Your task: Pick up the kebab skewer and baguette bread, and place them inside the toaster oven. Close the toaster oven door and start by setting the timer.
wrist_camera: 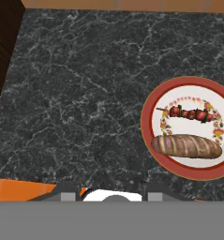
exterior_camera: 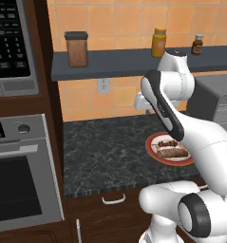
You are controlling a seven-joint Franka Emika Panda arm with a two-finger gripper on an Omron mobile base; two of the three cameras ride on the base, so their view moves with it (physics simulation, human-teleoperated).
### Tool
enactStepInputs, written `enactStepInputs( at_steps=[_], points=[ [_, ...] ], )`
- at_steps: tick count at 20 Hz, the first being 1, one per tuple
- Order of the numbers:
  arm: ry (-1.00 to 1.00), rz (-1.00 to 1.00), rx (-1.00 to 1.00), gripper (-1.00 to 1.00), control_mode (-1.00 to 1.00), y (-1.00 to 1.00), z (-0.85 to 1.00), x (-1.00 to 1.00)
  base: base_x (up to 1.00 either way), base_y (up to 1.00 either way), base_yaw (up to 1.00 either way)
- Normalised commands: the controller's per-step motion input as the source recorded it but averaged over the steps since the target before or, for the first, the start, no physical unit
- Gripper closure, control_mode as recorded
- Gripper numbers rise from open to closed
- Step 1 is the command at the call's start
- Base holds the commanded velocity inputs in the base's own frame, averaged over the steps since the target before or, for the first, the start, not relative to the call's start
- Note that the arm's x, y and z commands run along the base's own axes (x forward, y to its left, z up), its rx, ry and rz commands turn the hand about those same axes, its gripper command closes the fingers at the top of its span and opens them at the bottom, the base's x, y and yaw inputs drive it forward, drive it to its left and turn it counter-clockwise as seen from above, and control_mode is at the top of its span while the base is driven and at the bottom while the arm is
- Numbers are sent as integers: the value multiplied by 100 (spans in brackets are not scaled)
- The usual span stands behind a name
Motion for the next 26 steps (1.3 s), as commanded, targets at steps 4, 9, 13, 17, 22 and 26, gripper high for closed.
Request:
enactStepInputs(
  at_steps=[4,9,13,17,22,26],
  points=[
    [0,0,0,-100,100,0,0,0,0,0,0],
    [0,0,0,-100,100,0,0,0,0,0,0],
    [0,0,0,-100,100,0,0,0,-1,-49,-3],
    [0,0,0,-100,100,0,0,0,0,-80,-1],
    [0,0,0,-100,100,0,0,0,0,-57,0],
    [0,0,0,-100,100,0,0,0,9,-10,0]
  ],
)
